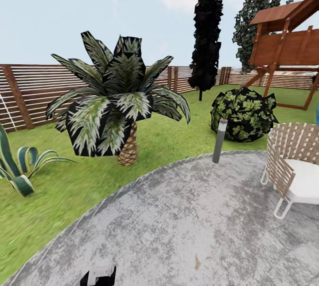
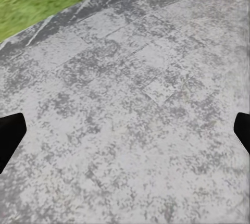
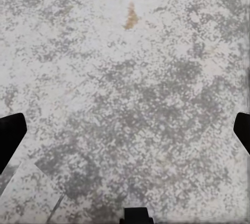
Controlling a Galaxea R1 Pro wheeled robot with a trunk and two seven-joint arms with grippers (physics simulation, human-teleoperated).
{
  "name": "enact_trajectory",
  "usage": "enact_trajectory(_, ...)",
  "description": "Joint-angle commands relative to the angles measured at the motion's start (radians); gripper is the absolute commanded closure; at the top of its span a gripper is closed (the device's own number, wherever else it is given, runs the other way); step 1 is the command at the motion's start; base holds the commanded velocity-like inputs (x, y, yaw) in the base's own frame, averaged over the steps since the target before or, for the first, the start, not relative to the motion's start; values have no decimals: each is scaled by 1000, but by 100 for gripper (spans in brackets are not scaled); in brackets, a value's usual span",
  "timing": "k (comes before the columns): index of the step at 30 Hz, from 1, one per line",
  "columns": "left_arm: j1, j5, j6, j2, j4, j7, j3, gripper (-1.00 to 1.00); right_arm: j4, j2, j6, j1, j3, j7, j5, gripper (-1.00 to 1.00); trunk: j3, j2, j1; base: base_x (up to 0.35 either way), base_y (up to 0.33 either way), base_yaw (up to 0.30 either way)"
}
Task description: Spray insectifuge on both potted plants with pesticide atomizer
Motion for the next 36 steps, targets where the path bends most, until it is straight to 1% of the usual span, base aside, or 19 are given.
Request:
enact_trajectory(1, 0, 6, -3, 0, 1, -1, 0, -100, 0, 0, -2, 0, -1, 0, -1, -100, -4, -8, 4, 0, 0, -268)
enact_trajectory(5, 0, 6, -3, 0, 1, -1, 0, -100, 0, 1, -2, 0, 0, -1, 0, -100, -17, -36, 19, 0, 0, -167)
enact_trajectory(12, 0, 6, -3, 0, 1, 0, 0, -100, -1, 3, -3, 0, 1, -1, 1, -100, -37, -85, 46, 0, 0, -22)
enact_trajectory(29, 0, 8, -2, 0, 1, 0, 2, -100, -2, 2, -4, 0, -1, -2, 2, -100, -65, -204, 111, 0, 0, 0)
enact_trajectory(36, -1, 8, -3, 0, 1, 0, 2, -100, 0, -1, -4, 0, 2, -1, 2, -100, -84, -253, 138, 0, 0, 0)
